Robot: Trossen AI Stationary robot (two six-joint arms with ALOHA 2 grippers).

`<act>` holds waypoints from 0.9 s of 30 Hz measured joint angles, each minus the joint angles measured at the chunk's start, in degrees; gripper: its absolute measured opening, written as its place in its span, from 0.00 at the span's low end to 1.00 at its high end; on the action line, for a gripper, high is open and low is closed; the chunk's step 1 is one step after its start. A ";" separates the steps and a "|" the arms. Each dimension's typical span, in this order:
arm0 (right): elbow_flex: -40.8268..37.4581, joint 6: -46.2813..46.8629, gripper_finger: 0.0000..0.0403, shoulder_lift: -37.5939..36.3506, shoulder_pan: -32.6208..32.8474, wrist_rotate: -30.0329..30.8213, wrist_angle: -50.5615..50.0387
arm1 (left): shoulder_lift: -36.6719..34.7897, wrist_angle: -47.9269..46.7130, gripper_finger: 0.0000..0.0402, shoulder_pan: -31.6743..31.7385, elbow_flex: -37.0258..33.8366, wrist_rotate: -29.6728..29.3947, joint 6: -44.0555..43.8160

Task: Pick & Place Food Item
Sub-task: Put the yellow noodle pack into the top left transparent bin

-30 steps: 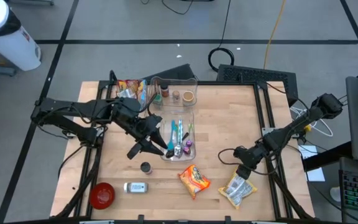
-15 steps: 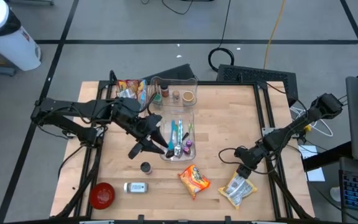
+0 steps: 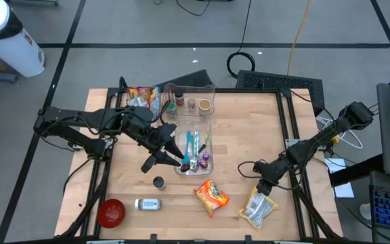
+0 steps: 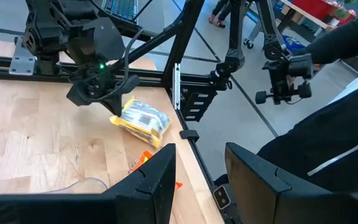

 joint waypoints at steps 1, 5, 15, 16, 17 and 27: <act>0.00 0.00 0.01 0.00 -0.20 0.08 1.53 | 0.00 0.04 0.36 0.00 0.00 0.00 0.25; 1.21 -0.91 0.00 0.00 -1.27 2.78 5.53 | 0.00 0.52 0.36 0.21 0.00 -1.82 0.64; 12.91 -17.89 0.00 0.00 -8.46 13.15 5.80 | 2.75 3.05 0.36 3.35 0.02 -6.43 -1.77; 14.10 -19.71 0.00 0.00 -9.57 13.49 5.81 | 3.59 4.44 0.36 3.58 0.02 -6.40 -1.76; 15.22 -21.34 0.00 0.00 -10.63 13.49 5.77 | 4.35 5.04 0.36 3.70 0.02 -6.43 -1.77; 22.28 -31.74 0.00 0.01 -17.06 13.44 5.36 | 12.58 12.59 0.36 5.12 0.02 -6.35 0.27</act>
